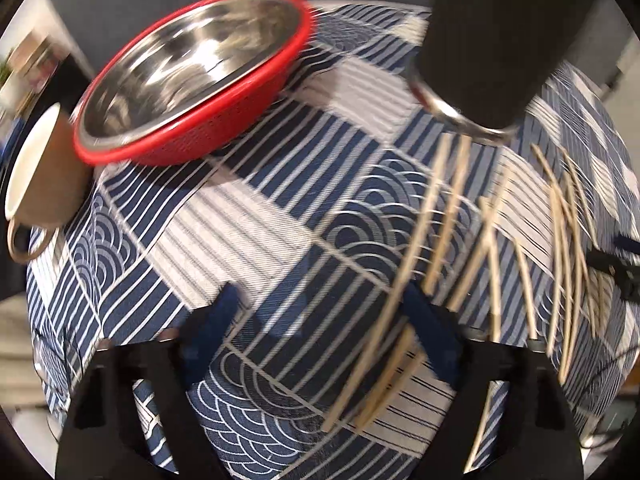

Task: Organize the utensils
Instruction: 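Lower the left and right grippers onto single chopsticks and close, then lift a chopstick in each gripper and carry toward the black cup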

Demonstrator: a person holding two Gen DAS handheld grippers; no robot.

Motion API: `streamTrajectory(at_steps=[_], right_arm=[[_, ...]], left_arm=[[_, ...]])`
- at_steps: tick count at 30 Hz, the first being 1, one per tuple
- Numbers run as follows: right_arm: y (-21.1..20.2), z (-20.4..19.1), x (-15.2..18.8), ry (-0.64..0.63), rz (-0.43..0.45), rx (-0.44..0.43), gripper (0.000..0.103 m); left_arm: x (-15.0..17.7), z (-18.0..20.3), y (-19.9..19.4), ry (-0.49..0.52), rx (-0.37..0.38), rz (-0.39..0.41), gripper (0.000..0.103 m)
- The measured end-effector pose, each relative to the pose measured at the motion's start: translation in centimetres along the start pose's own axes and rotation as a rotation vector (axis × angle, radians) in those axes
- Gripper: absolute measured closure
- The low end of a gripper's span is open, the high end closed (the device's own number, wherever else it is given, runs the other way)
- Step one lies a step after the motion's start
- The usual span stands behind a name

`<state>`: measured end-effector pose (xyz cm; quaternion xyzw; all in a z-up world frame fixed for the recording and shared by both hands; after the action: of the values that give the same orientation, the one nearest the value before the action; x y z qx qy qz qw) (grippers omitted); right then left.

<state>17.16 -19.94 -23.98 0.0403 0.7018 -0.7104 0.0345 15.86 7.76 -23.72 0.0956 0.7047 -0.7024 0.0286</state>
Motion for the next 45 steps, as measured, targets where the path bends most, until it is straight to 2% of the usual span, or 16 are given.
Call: streamTrajectory(at_steps=[2, 3, 6, 8, 9, 11, 12, 13, 14, 16, 23, 28, 33, 39, 45], right_arm=[[-0.1, -0.3, 0.3, -0.012, 0.006, -0.002, 0.007], [0.0, -0.1, 0.3, -0.015, 0.006, -0.002, 0.007], [0.2, 0.2, -0.1, -0.037, -0.014, -0.003, 0.008], [-0.1, 0.4, 0.2, -0.049, -0.003, 0.001, 0.013], [-0.2, 0.6, 0.3, -0.053, 0.006, 0.001, 0.017], [-0.7, 1.2, 0.8, -0.056, 0.023, -0.001, 0.045], [-1.1, 1.4, 1.1, -0.057, 0.025, -0.003, 0.054], [-1.4, 1.6, 1.3, -0.065, 0.03, -0.006, 0.073], [-1.6, 1.7, 1.5, -0.072, 0.029, -0.004, 0.086], [-1.8, 2.1, 1.8, -0.089, 0.023, 0.0, 0.096], [-1.7, 4.0, 3.4, -0.044, -0.024, -0.067, 0.099], [-2.3, 5.3, 5.7, -0.035, -0.022, -0.097, 0.099], [-3.9, 6.2, 7.5, -0.024, 0.007, -0.136, 0.098], [-8.5, 6.8, 5.3, -0.021, 0.113, -0.19, 0.098], [-13.7, 5.2, 0.5, -0.045, 0.25, -0.227, 0.098]], left_arm=[[0.0, 0.8, -0.3, 0.034, 0.01, 0.003, 0.048], [0.1, 1.3, -0.5, 0.052, 0.015, 0.005, 0.052], [0.3, 2.3, -0.8, 0.089, 0.028, 0.007, 0.073], [0.7, 2.7, -0.9, 0.105, 0.041, -0.001, 0.096], [1.0, 3.0, -0.9, 0.111, 0.06, -0.012, 0.098], [1.3, 2.9, -0.9, 0.107, 0.077, -0.024, 0.098], [1.5, 2.7, -0.9, 0.1, 0.091, -0.033, 0.098], [1.7, 2.6, -1.0, 0.092, 0.103, -0.039, 0.098], [2.1, 2.4, -1.0, 0.082, 0.115, -0.049, 0.098], [2.6, 1.9, -1.0, 0.079, 0.119, -0.06, 0.098], [5.7, -0.1, -1.7, 0.049, 0.151, -0.093, 0.099], [5.9, -1.1, -2.2, 0.007, 0.177, -0.106, 0.099], [5.7, -2.0, -4.9, 0.001, 0.174, -0.062, 0.099], [3.7, -2.0, -8.6, 0.001, 0.134, 0.019, 0.099], [0.5, -1.0, -12.2, 0.009, 0.11, 0.108, 0.099]])
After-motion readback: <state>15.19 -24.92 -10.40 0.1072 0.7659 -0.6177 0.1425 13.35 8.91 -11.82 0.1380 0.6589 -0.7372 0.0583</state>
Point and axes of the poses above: each gripper's, at about its wrist camera, not at the fingertips, and y roughly the way its jaws point, z to its right, x to its underside, the point moved 8 cm from there along y, roughly the way its jaws point, and after that the axes turned 9 degrees about -z, right-handed, at the moved point
